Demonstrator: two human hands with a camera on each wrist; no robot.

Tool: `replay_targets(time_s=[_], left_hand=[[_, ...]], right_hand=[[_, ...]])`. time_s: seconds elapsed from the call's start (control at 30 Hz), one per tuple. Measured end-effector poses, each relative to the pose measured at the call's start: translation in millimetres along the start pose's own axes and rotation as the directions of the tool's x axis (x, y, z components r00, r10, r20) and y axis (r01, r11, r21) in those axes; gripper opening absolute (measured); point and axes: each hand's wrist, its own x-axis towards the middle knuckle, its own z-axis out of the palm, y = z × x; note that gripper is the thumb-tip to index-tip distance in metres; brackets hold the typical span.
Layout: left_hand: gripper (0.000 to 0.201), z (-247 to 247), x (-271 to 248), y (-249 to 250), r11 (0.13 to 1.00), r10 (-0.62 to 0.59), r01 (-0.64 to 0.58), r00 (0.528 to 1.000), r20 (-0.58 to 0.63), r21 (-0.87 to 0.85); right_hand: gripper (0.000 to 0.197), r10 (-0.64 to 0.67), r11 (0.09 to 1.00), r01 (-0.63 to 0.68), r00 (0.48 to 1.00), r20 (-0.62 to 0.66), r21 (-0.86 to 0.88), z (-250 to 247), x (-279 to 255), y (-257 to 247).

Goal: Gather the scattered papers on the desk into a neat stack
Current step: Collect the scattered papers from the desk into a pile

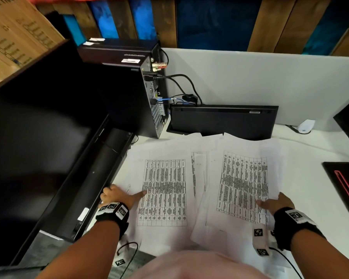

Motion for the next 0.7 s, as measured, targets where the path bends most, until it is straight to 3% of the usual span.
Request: replay_targets(time_s=[0.1, 0.17, 0.23, 0.3, 0.4, 0.53, 0.7], left_hand=[[0.129, -4.0, -0.3, 2.4, 0.995, 0.078, -0.077, 0.997, -0.001, 0.069], [0.118, -1.9, -1.2, 6.0, 0.990, 0.143, -0.143, 0.990, 0.014, -0.010], [0.103, -0.4, -3.1, 12.3, 0.934, 0.142, -0.123, 0.989, 0.032, -0.335], [0.084, 0.2, -5.6, 20.4, 0.793, 0.132, -0.039, 0.985, 0.109, -0.608], [0.047, -1.7, -10.2, 31.9, 0.686, 0.239, -0.041, 0.955, 0.173, -0.726], [0.020, -36.7, -25.4, 38.4, 0.660, 0.346, -0.205, 0.937, 0.050, -0.722], [0.021, -120.1, -63.5, 30.6, 0.586, 0.458, -0.470, 0.864, -0.209, -0.660]], right_hand=[[0.095, 0.000, 1.000, 0.000, 1.000, -0.001, -0.009, -0.1, -1.2, -0.7], [0.096, 0.000, 1.000, 0.000, 1.000, -0.002, -0.013, 0.0, -2.3, -0.8], [0.096, 0.003, 1.000, -0.003, 1.000, 0.001, -0.017, 0.1, -3.2, -0.8], [0.096, 0.014, 1.000, -0.014, 1.000, 0.006, -0.003, 0.4, -2.5, -0.6], [0.094, 0.019, 1.000, -0.020, 1.000, 0.007, 0.019, -0.8, -4.7, -0.8], [0.096, 0.021, 1.000, -0.021, 1.000, 0.019, 0.023, -1.2, -6.2, -1.0], [0.096, 0.037, 0.999, -0.037, 0.999, 0.016, 0.032, -1.7, -9.1, -0.9]])
